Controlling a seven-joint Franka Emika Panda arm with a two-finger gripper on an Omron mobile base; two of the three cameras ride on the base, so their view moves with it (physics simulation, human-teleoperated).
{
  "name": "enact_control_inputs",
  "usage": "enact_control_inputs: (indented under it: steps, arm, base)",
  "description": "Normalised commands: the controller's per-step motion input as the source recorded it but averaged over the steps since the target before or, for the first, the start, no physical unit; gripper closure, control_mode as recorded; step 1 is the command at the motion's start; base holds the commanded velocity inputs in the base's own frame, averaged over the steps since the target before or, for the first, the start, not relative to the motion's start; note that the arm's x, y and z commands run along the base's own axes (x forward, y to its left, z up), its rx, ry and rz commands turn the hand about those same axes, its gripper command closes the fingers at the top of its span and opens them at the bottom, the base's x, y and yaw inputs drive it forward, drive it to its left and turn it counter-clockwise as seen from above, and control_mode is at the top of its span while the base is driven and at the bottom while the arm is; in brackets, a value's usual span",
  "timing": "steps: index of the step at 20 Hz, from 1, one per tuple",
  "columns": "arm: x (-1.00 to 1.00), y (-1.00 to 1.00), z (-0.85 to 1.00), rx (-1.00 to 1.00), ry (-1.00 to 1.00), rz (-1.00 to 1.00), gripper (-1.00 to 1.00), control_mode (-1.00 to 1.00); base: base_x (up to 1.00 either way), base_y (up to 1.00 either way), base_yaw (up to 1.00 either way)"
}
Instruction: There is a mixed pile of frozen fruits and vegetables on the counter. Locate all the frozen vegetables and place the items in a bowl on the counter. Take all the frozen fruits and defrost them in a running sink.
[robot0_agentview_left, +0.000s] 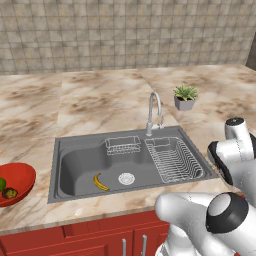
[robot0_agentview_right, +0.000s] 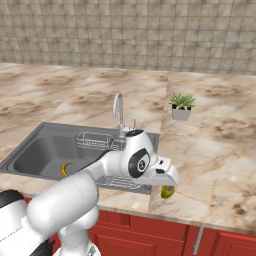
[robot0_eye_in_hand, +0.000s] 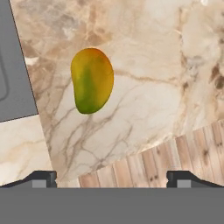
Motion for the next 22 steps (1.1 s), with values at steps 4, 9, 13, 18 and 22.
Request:
enact_control_inputs:
  steps: [4, 9, 13, 18, 22]
  arm:
    - [0.21, -0.06, -0.09, 0.04, 0.0, -0.15, -1.0, -1.0]
    - [0.04, 0.04, -0.04, 0.06, 0.0, -0.09, -1.0, -1.0]
    - [0.0, 0.0, -0.11, 0.06, 0.0, -0.02, -1.0, -1.0]
    - [0.02, 0.0, -0.2, 0.0, 0.0, 0.0, -1.0, -1.0]
    - [0.02, 0.0, -0.22, 0.0, 0.0, 0.0, -1.0, -1.0]
  base:
    - [0.0, 0.0, 0.0]
    - [0.0, 0.0, 0.0]
    - [0.0, 0.0, 0.0]
    - [0.0, 0.0, 0.0]
    - [0.0, 0.0, 0.0]
